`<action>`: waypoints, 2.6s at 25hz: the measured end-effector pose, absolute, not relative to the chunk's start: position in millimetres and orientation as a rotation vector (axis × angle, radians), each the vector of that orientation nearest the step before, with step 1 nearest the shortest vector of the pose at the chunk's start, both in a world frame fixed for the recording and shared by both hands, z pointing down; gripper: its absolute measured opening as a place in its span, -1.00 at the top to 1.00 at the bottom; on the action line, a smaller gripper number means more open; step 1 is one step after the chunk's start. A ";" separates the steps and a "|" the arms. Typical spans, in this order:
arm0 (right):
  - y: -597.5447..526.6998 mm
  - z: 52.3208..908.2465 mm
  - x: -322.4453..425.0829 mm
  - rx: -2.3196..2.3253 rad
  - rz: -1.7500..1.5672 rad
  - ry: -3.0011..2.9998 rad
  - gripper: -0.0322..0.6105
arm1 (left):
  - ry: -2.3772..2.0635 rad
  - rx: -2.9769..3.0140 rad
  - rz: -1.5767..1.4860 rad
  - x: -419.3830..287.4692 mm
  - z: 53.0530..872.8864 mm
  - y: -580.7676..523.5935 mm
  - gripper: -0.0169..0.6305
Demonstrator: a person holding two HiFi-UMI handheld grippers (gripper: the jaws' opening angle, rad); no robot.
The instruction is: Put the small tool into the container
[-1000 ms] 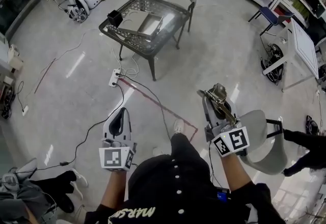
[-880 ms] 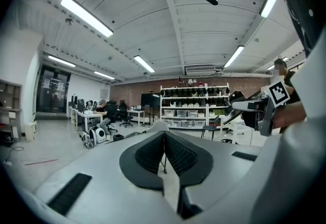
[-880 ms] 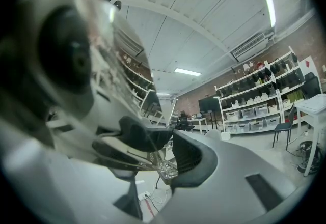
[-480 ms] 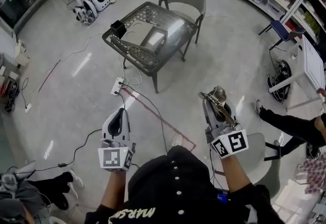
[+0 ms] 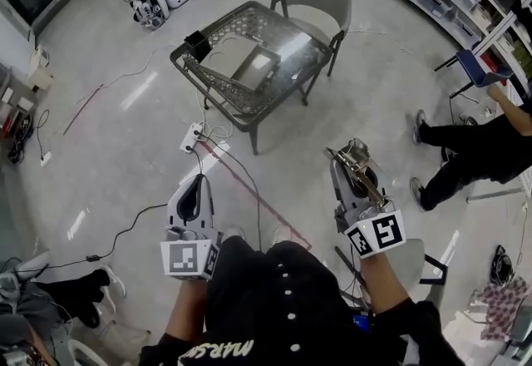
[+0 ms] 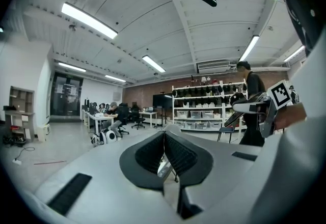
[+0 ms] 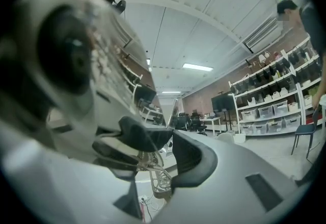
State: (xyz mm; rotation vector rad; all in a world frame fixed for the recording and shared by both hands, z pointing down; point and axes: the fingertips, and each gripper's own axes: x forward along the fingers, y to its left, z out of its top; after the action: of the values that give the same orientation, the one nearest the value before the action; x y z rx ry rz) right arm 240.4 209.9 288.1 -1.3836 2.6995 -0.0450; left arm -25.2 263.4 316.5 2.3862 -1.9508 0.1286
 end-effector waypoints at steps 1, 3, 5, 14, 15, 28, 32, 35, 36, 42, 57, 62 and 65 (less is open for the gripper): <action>204.4 289.9 238.8 -1.383 -0.054 2.703 0.41 | -1.948 2.379 0.134 -26.3 318.9 258.8 0.87; 189.0 290.5 232.8 -1.388 -0.070 2.711 0.41 | -1.937 2.369 0.143 -31.9 319.8 244.2 0.87; 171.8 290.1 225.0 -1.396 -0.080 2.714 0.41 | -1.924 2.372 0.149 -39.7 319.5 226.4 0.87; 99.7 283.7 183.8 -1.465 -0.043 2.670 0.41 | -1.869 2.448 0.124 -88.6 315.5 135.5 0.87; 89.9 281.0 178.2 -1.471 -0.046 2.663 0.41 | -1.865 2.458 0.123 -95.1 311.7 123.7 0.87; -10.0 279.0 96.6 -1.534 -0.021 2.634 0.41 | -1.776 2.525 0.073 -167.9 316.3 10.5 0.87; -30.8 275.7 77.6 -1.563 -0.016 2.623 0.41 | -1.735 2.544 0.072 -183.5 312.5 -13.4 0.87; -41.6 279.6 63.6 -1.576 -0.009 2.625 0.41 | -1.690 2.571 0.082 -190.6 314.8 -25.9 0.87; -46.1 281.6 59.0 -1.580 -0.009 2.627 0.41 | -1.677 2.577 0.088 -193.2 316.4 -30.3 0.87; -81.5 294.5 43.4 -1.590 -0.019 2.664 0.41 | -1.649 2.556 0.122 -202.9 327.3 -60.4 0.87; -235.9 399.9 19.8 -1.475 0.217 3.032 0.41 | -1.637 2.464 0.195 -173.7 360.1 -175.1 0.87; -282.4 477.4 12.9 -1.392 0.236 3.217 0.41 | -1.623 2.390 0.279 -156.0 376.3 -214.4 0.87; -309.9 524.9 8.5 -1.333 0.241 3.309 0.41 | -1.600 2.370 0.288 -145.6 390.6 -237.1 0.87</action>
State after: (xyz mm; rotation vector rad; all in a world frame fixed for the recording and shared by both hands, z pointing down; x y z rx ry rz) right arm 8.5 -309.9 524.9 -1.3332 3.3088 0.2415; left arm -145.6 -237.1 390.6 2.3698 -1.6003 0.2882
